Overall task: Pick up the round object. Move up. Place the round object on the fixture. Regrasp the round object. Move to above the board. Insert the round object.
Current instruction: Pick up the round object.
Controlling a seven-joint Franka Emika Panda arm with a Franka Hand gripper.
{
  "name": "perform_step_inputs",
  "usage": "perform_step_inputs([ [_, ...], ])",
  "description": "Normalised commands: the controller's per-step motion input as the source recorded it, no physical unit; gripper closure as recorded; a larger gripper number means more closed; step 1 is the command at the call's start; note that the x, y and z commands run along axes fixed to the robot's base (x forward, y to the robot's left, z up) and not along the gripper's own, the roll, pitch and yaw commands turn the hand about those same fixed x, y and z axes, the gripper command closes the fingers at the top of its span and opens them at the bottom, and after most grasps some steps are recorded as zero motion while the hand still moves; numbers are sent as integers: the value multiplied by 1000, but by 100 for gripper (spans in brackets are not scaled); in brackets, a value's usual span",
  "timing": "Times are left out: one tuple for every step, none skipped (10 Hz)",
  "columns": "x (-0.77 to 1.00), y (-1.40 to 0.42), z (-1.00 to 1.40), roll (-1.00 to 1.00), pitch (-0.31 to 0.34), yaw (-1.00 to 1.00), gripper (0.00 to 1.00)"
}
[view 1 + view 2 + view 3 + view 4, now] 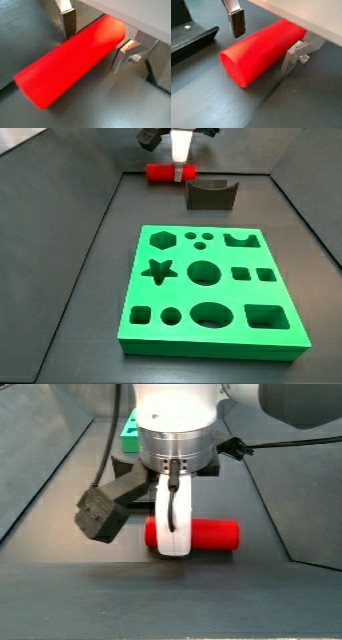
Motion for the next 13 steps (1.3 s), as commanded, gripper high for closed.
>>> perform_step_inputs([
  [-200,-260,0,11,-84,-51,0],
  [-74,-323,-23,46,-51,-9,0],
  [-20,-351,0,64,-44,-14,0],
  [0,-369,-143,0,-73,0,0],
  [0,-177,-283,-56,-143,0,0],
  [0,-91,-211,-63,-143,0,0],
  [-117,-40,-163,0,-227,11,0],
  [-203,0,-97,0,-214,14,0],
  [-106,-89,0,0,-153,0,0],
  [-137,-149,43,0,-163,0,0],
  [-149,-134,0,0,-140,0,0],
  [-100,-100,-91,0,-76,-11,0],
  [-57,-29,-131,-27,-101,0,0],
])
